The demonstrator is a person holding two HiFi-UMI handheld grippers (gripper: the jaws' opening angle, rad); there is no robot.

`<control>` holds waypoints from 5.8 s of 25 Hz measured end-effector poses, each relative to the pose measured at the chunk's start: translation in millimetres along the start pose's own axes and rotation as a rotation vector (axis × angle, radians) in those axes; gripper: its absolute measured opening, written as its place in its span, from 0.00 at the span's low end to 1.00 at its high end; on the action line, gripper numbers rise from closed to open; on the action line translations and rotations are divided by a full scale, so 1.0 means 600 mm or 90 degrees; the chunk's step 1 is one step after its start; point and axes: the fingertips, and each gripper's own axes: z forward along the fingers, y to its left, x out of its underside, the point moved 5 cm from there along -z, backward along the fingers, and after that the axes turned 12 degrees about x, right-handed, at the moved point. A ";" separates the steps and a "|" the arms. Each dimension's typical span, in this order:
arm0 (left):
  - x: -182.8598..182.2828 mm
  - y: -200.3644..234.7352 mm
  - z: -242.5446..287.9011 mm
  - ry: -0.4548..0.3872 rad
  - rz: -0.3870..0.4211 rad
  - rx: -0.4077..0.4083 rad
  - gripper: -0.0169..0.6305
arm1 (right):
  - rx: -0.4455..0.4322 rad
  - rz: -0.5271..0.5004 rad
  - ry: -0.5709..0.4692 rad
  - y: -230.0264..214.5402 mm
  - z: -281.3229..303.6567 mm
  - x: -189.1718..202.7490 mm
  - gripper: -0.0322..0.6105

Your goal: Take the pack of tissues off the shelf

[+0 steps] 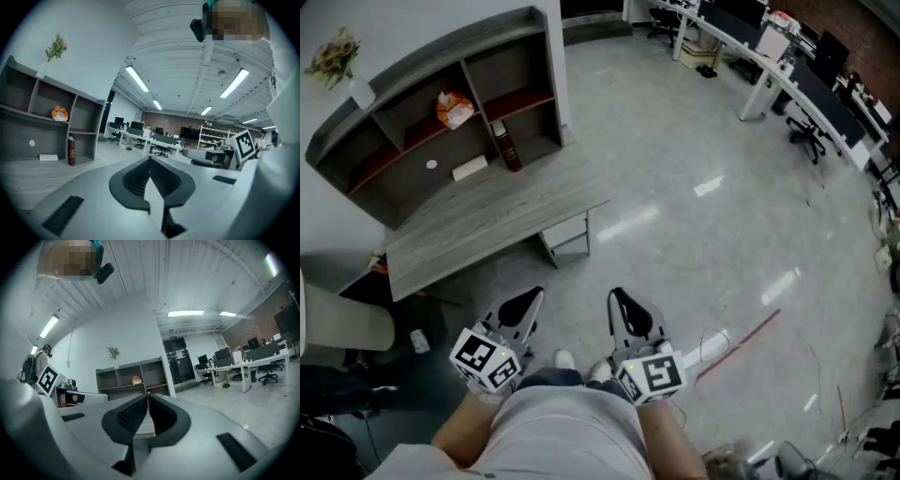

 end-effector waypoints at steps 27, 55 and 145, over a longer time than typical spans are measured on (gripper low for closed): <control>-0.041 0.372 0.035 -0.036 0.000 -0.102 0.05 | -0.075 0.014 -0.004 0.032 0.421 0.006 0.10; -0.171 0.694 0.315 -0.054 -0.047 -0.484 0.06 | -0.418 0.019 0.093 -0.114 0.951 -0.100 0.10; -0.170 0.750 0.155 -0.082 -0.049 -0.672 0.05 | -0.532 0.003 0.134 0.063 0.992 -0.076 0.10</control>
